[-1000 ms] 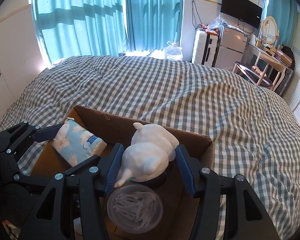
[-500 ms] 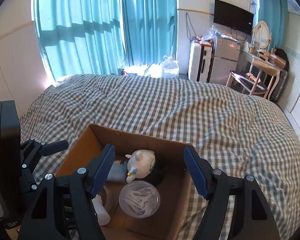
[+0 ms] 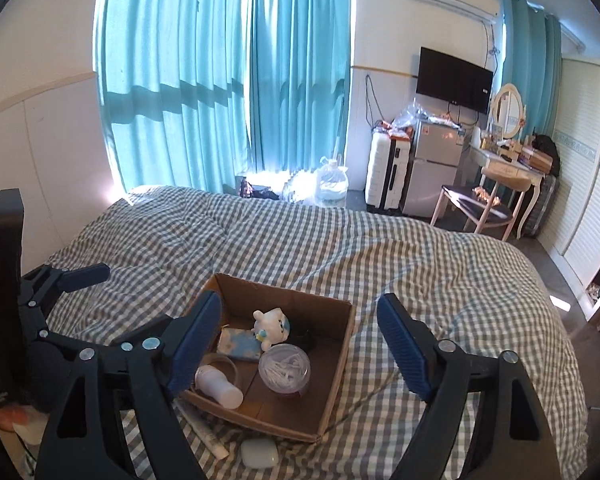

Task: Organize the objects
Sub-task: 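Withdraw both tools from the box and move toward the earbud case and tube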

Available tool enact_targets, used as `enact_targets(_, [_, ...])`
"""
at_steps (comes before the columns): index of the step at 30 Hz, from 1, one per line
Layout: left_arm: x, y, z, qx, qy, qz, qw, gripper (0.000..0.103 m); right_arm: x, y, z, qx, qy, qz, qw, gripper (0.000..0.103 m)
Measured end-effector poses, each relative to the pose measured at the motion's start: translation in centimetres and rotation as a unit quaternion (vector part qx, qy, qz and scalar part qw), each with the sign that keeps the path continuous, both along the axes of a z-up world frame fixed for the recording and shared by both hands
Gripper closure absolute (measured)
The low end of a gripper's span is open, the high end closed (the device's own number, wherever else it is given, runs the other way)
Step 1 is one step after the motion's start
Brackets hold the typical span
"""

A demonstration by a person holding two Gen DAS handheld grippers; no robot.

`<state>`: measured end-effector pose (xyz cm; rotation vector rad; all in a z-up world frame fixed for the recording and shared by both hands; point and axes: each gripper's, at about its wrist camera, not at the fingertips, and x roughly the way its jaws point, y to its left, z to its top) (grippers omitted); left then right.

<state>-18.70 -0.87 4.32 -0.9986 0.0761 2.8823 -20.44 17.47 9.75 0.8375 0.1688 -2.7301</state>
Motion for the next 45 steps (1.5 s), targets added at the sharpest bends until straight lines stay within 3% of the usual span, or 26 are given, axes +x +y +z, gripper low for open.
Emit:
enact_targets(7, [4.1,-0.4,1.8,-0.007,0.021,0.020,0.9996,0.001,4.7,1.0,1.8,-0.011,0.024,0.005,1.000,0.010])
enact_targets(16, [7.6,-0.8,-1.1,0.003,0.012,0.048,0.9988,0.001,8.2,1.3,-0.4,-0.008,0.022,0.014,1.000,0.010])
enact_targets(22, [8.0,-0.9,-6.0,-0.005,-0.023,0.067,0.9975,0.001,8.8,1.7,-5.7,-0.018,-0.012,0.018,1.000,0.010])
enact_targets(30, [6.5,0.1,-12.4,-0.025,-0.083,0.069,0.9938,0.001,6.5,1.3,-14.9,-0.011,-0.087,0.009,0.996,0.010])
enact_targets(37, [6.4,0.1,-16.3,-0.042,-0.113,0.083,0.9892,0.001,5.2,0.2,-19.7,0.002,-0.132,0.014,0.991,0.010])
enact_targets(42, [6.7,-1.0,-17.4,-0.024,-0.124,0.092,0.9878,0.001,4.6,-0.7,-22.3,0.031,-0.159,0.015,0.987,0.011])
enact_targets(45, [6.8,-2.1,-17.5,0.008,-0.132,0.096,0.9866,0.001,4.2,-1.5,-23.5,0.044,-0.175,0.025,0.983,0.021])
